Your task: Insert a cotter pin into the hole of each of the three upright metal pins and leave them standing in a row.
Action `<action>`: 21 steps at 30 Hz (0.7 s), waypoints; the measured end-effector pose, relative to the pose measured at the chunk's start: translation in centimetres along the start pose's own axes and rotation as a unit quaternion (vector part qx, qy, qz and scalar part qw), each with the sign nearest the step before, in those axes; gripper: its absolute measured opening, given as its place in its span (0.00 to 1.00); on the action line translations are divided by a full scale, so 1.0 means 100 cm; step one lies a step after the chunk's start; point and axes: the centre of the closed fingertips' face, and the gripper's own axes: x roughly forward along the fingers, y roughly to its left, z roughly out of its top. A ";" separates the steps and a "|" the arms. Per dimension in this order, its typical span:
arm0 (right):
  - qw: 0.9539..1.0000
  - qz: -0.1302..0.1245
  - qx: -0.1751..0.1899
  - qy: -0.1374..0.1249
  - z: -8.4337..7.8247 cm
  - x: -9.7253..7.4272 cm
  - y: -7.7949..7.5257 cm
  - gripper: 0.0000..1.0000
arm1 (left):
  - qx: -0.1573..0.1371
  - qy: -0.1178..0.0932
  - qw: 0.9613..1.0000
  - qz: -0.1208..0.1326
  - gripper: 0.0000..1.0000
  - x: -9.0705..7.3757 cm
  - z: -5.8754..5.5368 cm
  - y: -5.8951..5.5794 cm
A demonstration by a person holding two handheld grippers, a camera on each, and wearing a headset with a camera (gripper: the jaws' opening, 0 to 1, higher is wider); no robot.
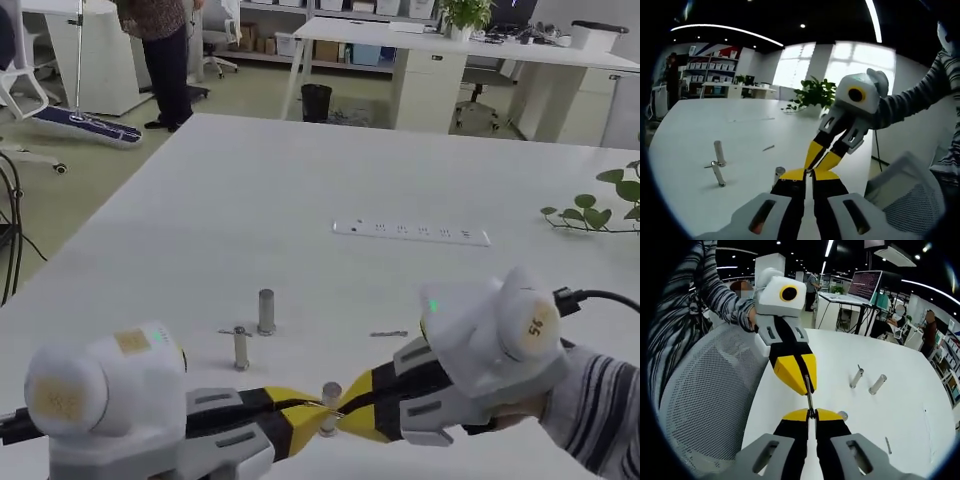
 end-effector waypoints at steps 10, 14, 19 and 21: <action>0.998 -0.025 -0.039 0.038 -0.013 0.001 -0.008 0.00 | 0.028 0.011 0.999 0.045 0.17 0.005 -0.007 0.015; 0.996 -0.048 -0.034 0.065 -0.027 -0.002 -0.020 0.00 | 0.044 0.021 0.996 0.072 0.22 0.008 -0.013 0.024; 0.993 -0.073 -0.015 0.090 -0.043 -0.006 -0.033 0.00 | 0.051 0.030 0.993 0.105 0.22 0.013 -0.019 0.034; 0.992 -0.078 -0.014 0.100 -0.049 -0.006 -0.036 0.00 | 0.059 0.034 0.991 0.113 0.23 0.016 -0.020 0.036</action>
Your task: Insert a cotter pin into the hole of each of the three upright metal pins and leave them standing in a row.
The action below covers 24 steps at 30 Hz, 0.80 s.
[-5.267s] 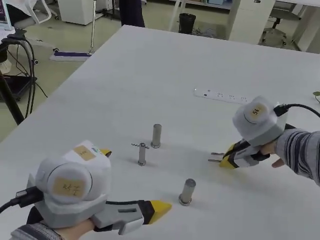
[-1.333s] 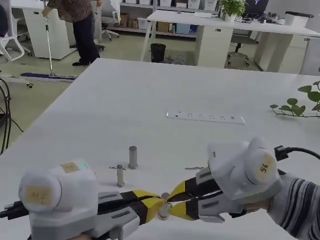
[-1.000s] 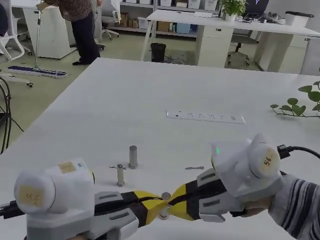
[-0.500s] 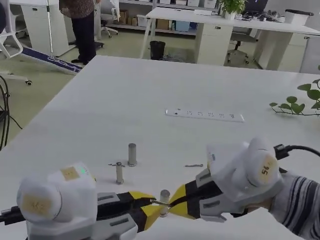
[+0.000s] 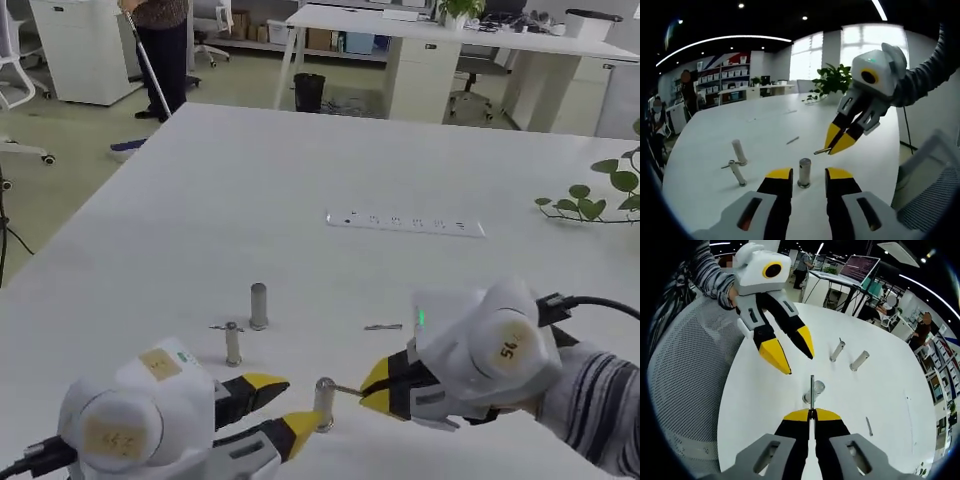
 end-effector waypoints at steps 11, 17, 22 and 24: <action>1.000 -0.003 0.001 0.031 -0.024 0.012 -0.005 0.00 | 0.036 0.022 0.999 0.012 0.24 0.024 -0.012 0.001; 0.999 0.002 0.002 0.037 -0.028 0.017 -0.005 0.00 | 0.027 0.035 0.999 0.021 0.23 0.034 -0.018 0.003; 0.999 0.003 0.001 0.039 -0.028 0.021 -0.005 0.00 | 0.014 0.043 0.999 0.029 0.21 0.042 -0.024 0.006; 0.999 0.003 -0.001 0.042 -0.029 0.022 -0.005 0.00 | -0.003 0.042 0.999 0.034 0.21 0.047 -0.027 0.007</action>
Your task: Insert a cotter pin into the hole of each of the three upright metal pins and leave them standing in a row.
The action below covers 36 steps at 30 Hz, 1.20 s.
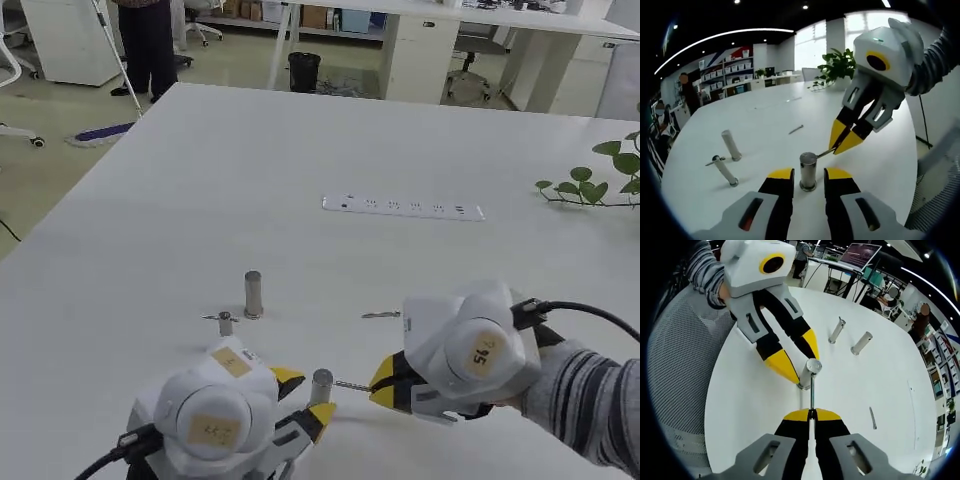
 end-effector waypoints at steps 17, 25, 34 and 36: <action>1.000 0.001 -0.020 0.001 0.007 0.002 -0.001 0.00 | -0.010 0.019 1.000 0.011 0.14 0.013 -0.014 -0.001; 0.999 0.004 -0.034 0.015 0.009 0.000 0.001 0.00 | -0.002 0.017 1.000 0.014 0.11 0.015 -0.013 0.000; 1.000 0.005 -0.024 0.014 0.016 -0.005 0.002 0.00 | -0.005 0.013 1.000 0.015 0.10 0.015 -0.013 0.001; 1.000 0.004 -0.021 0.014 0.016 -0.005 0.003 0.00 | -0.006 0.012 1.000 0.015 0.10 0.015 -0.013 0.001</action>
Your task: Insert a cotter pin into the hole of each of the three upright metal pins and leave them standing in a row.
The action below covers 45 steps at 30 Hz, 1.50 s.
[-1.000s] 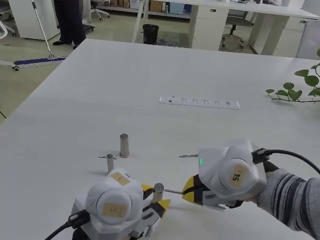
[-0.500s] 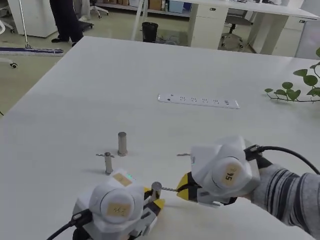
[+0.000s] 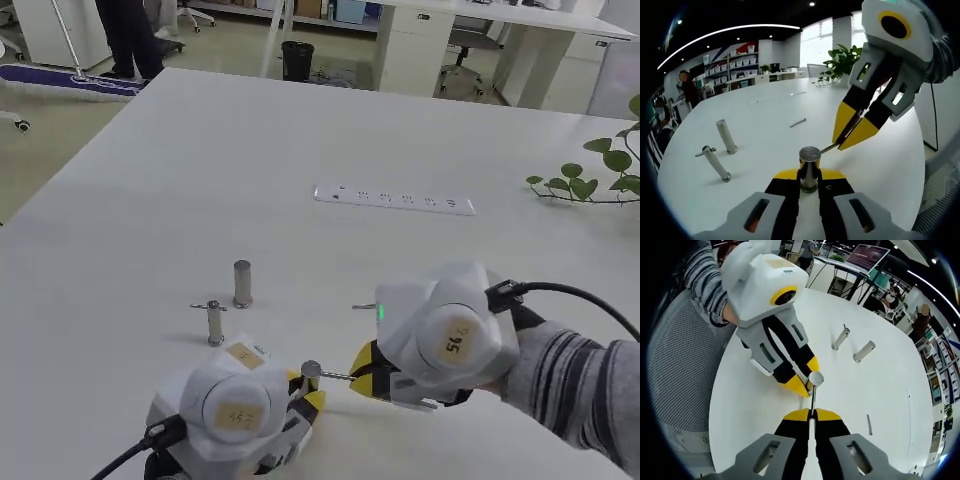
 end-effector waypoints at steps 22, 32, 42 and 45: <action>1.000 -0.001 0.005 -0.020 0.013 0.009 -0.004 0.00 | -0.007 -0.010 1.000 0.004 0.10 0.002 0.001 0.001; 0.999 -0.003 -0.002 -0.035 0.021 0.012 -0.004 0.00 | -0.009 -0.011 1.000 0.008 0.10 0.001 0.000 0.000; 0.999 -0.019 0.005 -0.039 0.026 0.002 -0.008 0.05 | -0.010 -0.011 1.000 0.010 0.10 0.001 0.000 0.000; 0.999 -0.020 0.006 -0.037 0.022 -0.001 -0.008 0.04 | -0.009 -0.011 1.000 0.010 0.10 0.001 0.000 0.000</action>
